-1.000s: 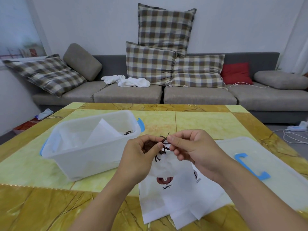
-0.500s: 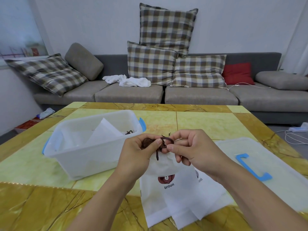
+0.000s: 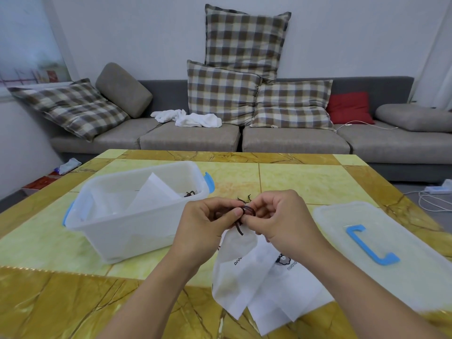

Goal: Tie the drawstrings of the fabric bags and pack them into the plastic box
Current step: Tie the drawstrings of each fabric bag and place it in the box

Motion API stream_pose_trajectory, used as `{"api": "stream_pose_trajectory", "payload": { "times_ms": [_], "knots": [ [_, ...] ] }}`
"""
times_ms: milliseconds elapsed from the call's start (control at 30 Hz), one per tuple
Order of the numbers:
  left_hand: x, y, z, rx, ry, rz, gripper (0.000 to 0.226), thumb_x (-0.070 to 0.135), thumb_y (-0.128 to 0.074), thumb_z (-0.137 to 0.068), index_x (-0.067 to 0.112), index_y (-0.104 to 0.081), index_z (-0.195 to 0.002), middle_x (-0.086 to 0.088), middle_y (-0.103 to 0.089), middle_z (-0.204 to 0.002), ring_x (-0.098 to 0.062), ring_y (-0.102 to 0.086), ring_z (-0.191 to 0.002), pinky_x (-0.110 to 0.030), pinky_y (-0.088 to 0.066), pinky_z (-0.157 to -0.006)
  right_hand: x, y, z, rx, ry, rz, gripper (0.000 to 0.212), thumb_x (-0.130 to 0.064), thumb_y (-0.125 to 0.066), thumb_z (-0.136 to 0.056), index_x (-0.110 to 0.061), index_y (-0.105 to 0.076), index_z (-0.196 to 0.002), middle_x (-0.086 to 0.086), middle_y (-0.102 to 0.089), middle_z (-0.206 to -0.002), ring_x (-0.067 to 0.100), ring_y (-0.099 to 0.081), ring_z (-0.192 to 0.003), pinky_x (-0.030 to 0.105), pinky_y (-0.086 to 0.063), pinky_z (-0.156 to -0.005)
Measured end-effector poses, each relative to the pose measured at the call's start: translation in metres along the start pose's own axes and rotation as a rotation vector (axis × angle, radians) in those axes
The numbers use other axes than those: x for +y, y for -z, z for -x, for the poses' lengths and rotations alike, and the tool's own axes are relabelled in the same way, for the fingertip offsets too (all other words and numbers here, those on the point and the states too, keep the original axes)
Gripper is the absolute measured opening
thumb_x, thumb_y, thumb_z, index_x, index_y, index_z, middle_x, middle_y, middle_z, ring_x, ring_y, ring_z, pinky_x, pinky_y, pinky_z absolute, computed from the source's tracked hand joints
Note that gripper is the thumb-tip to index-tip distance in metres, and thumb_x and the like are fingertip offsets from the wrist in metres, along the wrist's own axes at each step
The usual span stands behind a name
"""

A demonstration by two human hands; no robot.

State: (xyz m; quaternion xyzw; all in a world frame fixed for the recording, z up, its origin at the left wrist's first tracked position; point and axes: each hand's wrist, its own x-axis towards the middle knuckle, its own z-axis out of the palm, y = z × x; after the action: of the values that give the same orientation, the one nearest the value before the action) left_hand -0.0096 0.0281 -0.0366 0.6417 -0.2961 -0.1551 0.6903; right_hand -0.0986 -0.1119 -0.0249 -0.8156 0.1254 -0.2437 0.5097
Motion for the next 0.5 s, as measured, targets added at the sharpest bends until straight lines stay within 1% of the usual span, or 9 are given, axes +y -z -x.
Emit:
{"api": "stream_pose_trajectory", "payload": {
  "times_ms": [67, 100, 133, 167, 233, 300, 367, 433, 500],
  "knots": [
    [0.0014, 0.0009, 0.0000, -0.021, -0.045, -0.084, 0.015, 0.001, -0.071, -0.088, 0.013, -0.079, -0.093, -0.004, -0.079, -0.086, -0.017, -0.074, -0.083, -0.025, -0.057, -0.075, 0.0000, 0.0025, -0.0007, -0.043, 0.061, 0.037, 0.023, -0.009, -0.080, -0.080, -0.026, -0.073, -0.092, 0.000, -0.065, -0.068, 0.004, -0.048, -0.054, 0.018, -0.041, -0.055],
    [0.0022, 0.0020, -0.0001, -0.038, -0.075, -0.121, 0.016, 0.001, -0.071, -0.088, 0.013, -0.079, -0.093, -0.002, -0.079, -0.086, -0.016, -0.075, -0.084, -0.026, -0.058, -0.077, 0.0010, 0.0033, -0.0010, -0.085, 0.108, 0.097, 0.026, -0.010, -0.078, -0.082, -0.032, -0.073, -0.094, -0.004, -0.062, -0.071, 0.002, -0.046, -0.056, 0.017, -0.040, -0.058],
    [0.0032, 0.0029, 0.0004, -0.060, -0.106, -0.148, 0.016, 0.000, -0.071, -0.087, 0.012, -0.079, -0.093, -0.001, -0.079, -0.086, -0.016, -0.075, -0.086, -0.027, -0.059, -0.079, 0.0018, 0.0032, -0.0005, -0.127, 0.155, 0.172, 0.025, -0.013, -0.077, -0.084, -0.036, -0.074, -0.092, -0.008, -0.059, -0.072, 0.002, -0.045, -0.059, 0.016, -0.038, -0.060],
    [0.0038, 0.0039, 0.0007, -0.082, -0.142, -0.175, 0.017, -0.002, -0.070, -0.088, 0.011, -0.080, -0.093, 0.000, -0.079, -0.088, -0.016, -0.075, -0.088, -0.027, -0.059, -0.081, 0.0033, 0.0026, -0.0007, -0.147, 0.185, 0.236, 0.019, -0.016, -0.075, -0.086, -0.036, -0.076, -0.088, -0.009, -0.058, -0.072, 0.003, -0.045, -0.061, 0.017, -0.036, -0.059],
    [0.0034, 0.0051, 0.0008, -0.079, -0.226, -0.258, 0.020, -0.003, -0.071, -0.087, 0.014, -0.080, -0.093, 0.005, -0.079, -0.088, -0.012, -0.074, -0.088, -0.024, -0.058, -0.080, 0.0063, 0.0022, -0.0020, -0.124, 0.187, 0.277, 0.004, -0.022, -0.076, -0.086, -0.021, -0.078, -0.082, -0.007, -0.058, -0.071, 0.004, -0.045, -0.061, 0.019, -0.034, -0.059],
    [0.0024, 0.0050, 0.0006, -0.020, -0.312, -0.363, 0.023, -0.001, -0.074, -0.084, 0.019, -0.081, -0.090, 0.010, -0.077, -0.085, -0.007, -0.073, -0.084, -0.019, -0.055, -0.073, 0.0086, 0.0015, -0.0027, -0.082, 0.171, 0.250, 0.012, -0.019, -0.079, -0.081, -0.014, -0.074, -0.072, -0.005, -0.058, -0.068, 0.005, -0.043, -0.059, 0.020, -0.033, -0.057],
    [0.0018, 0.0039, 0.0013, -0.012, -0.366, -0.442, 0.024, 0.000, -0.075, -0.084, 0.022, -0.081, -0.089, 0.014, -0.075, -0.083, -0.006, -0.071, -0.081, -0.014, -0.051, -0.065, 0.0078, 0.0010, -0.0025, -0.053, 0.169, 0.257, 0.018, -0.016, -0.081, -0.076, -0.016, -0.068, -0.063, -0.007, -0.056, -0.065, 0.005, -0.045, -0.058, 0.022, -0.035, -0.056],
    [0.0013, 0.0023, 0.0019, -0.019, -0.427, -0.525, 0.026, 0.000, -0.074, -0.085, 0.024, -0.080, -0.091, 0.017, -0.073, -0.082, -0.004, -0.069, -0.080, -0.013, -0.050, -0.063, 0.0060, 0.0001, -0.0010, -0.024, 0.199, 0.304, 0.023, -0.026, -0.075, -0.073, -0.021, -0.059, -0.058, -0.008, -0.054, -0.066, 0.008, -0.048, -0.062, 0.028, -0.039, -0.058],
    [0.0008, 0.0004, 0.0012, -0.011, -0.514, -0.604, 0.028, -0.001, -0.073, -0.084, 0.024, -0.080, -0.094, 0.020, -0.072, -0.083, -0.001, -0.068, -0.080, -0.013, -0.051, -0.068, 0.0029, -0.0013, 0.0006, 0.008, 0.241, 0.380, 0.024, -0.043, -0.059, -0.070, -0.024, -0.048, -0.058, -0.007, -0.051, -0.070, 0.012, -0.049, -0.070, 0.032, -0.041, -0.061]
  ]
}}
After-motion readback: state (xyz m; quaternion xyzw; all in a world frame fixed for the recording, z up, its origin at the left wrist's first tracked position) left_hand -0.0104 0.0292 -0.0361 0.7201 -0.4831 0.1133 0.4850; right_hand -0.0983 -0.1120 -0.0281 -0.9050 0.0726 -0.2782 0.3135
